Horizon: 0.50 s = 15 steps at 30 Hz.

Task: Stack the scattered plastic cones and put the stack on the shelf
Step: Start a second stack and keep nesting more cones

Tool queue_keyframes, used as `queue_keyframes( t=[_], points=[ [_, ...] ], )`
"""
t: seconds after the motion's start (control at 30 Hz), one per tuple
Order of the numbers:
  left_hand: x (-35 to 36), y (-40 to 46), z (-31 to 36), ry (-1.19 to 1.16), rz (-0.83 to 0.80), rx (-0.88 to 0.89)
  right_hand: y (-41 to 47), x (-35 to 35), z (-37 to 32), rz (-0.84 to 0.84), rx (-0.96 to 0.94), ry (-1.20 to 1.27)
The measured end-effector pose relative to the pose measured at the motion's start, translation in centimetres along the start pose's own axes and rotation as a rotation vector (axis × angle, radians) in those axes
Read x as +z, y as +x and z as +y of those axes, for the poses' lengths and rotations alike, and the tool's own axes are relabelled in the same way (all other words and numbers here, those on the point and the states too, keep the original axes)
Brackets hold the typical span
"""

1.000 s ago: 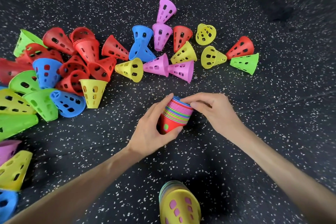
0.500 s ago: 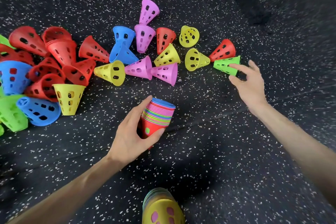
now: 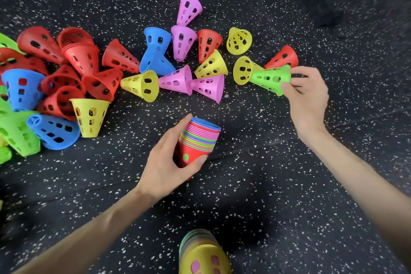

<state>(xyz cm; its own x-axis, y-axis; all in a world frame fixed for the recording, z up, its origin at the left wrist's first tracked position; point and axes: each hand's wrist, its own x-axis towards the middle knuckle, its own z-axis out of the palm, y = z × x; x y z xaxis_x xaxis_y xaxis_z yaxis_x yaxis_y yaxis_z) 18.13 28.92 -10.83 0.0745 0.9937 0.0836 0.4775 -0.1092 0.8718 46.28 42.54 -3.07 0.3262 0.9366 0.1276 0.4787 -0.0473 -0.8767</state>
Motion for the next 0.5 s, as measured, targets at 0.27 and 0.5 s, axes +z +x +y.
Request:
queue_keyframes(
  t=[0.27, 0.5],
  points=[
    [-0.3, -0.1, 0.4, 0.016, -0.037, 0.014, -7.2, 2.1, -4.9, -0.388, -0.105, 0.063],
    [-0.3, -0.1, 0.6, 0.032, -0.070, 0.000, -9.9, 3.9, -4.8, -0.655, -0.088, 0.033]
  ],
)
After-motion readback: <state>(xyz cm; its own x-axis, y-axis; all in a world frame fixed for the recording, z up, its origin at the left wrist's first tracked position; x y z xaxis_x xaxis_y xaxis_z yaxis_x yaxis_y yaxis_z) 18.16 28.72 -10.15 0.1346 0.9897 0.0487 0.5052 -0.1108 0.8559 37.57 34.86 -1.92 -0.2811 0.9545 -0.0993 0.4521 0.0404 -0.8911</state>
